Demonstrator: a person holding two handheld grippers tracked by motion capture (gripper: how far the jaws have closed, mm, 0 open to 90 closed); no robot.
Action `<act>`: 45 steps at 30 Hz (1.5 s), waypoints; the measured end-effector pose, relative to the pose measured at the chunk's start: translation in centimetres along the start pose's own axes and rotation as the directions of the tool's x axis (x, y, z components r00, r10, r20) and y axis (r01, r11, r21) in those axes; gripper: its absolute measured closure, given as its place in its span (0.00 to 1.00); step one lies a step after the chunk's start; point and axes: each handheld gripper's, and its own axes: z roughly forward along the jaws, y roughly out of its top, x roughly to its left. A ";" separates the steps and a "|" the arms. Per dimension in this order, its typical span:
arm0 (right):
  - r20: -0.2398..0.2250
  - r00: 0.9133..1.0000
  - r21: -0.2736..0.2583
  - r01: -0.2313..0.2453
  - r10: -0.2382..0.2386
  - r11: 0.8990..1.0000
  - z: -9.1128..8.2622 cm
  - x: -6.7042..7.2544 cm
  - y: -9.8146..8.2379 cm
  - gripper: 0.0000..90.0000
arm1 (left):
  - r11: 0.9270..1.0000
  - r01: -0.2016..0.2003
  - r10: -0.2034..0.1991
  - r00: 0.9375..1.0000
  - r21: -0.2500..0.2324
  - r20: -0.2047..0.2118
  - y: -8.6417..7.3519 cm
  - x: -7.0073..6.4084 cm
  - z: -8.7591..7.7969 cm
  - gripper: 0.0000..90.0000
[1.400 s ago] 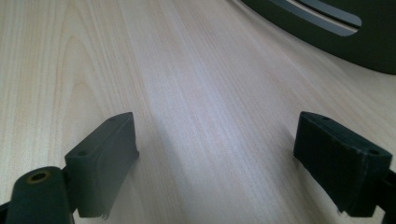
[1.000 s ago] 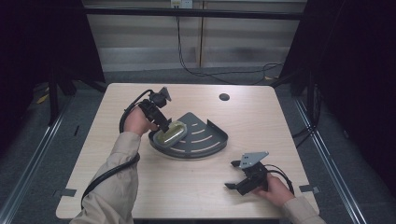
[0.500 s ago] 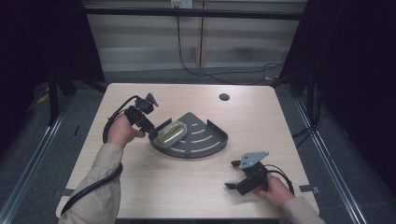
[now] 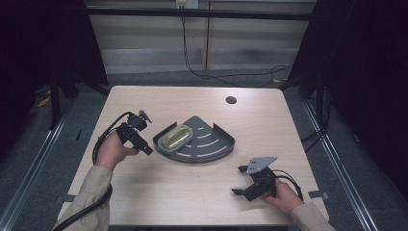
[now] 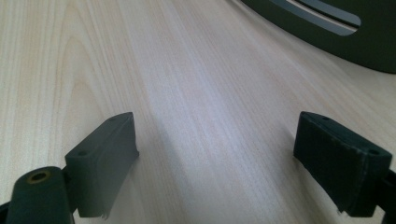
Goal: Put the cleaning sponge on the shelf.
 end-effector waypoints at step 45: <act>0.000 1.000 -0.001 -0.001 0.001 1.000 0.0 0.0 0.0 0.14 | 0.986 0.009 -0.012 1.000 -0.164 -0.019 -7.3 -1.1 5.5 0.18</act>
